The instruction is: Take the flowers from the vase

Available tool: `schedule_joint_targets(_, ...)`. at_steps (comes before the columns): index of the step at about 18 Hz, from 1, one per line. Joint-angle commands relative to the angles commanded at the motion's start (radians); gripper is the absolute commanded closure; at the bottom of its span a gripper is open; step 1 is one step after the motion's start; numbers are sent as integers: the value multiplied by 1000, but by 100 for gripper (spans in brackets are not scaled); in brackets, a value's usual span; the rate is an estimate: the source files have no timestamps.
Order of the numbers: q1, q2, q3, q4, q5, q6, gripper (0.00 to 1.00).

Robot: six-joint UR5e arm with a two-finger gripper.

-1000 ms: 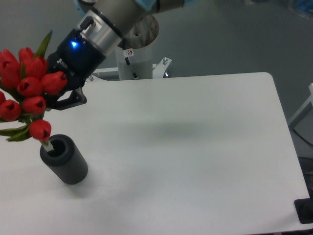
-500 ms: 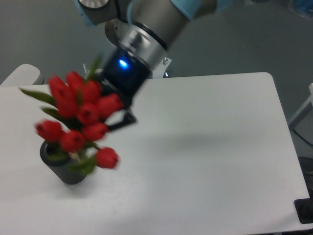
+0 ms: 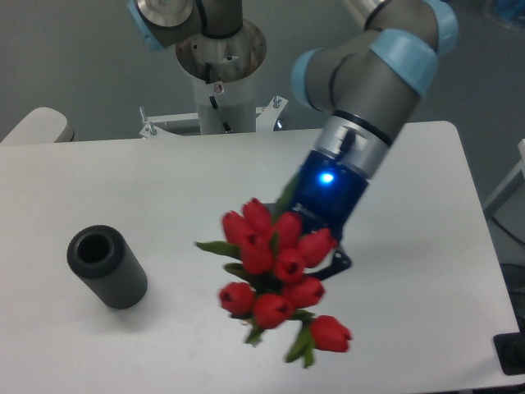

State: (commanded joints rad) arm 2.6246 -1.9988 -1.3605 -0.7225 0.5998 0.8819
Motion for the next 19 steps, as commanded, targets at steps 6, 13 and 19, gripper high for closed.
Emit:
schedule_joint_targets(6, -2, 3, -17, -2, 118, 72, 81)
schedule_joint_targets(13, -5, 5, -25, -3, 149, 94, 80)
schedule_joint_targets(19, -3, 8, -26, -3, 158, 103, 80)
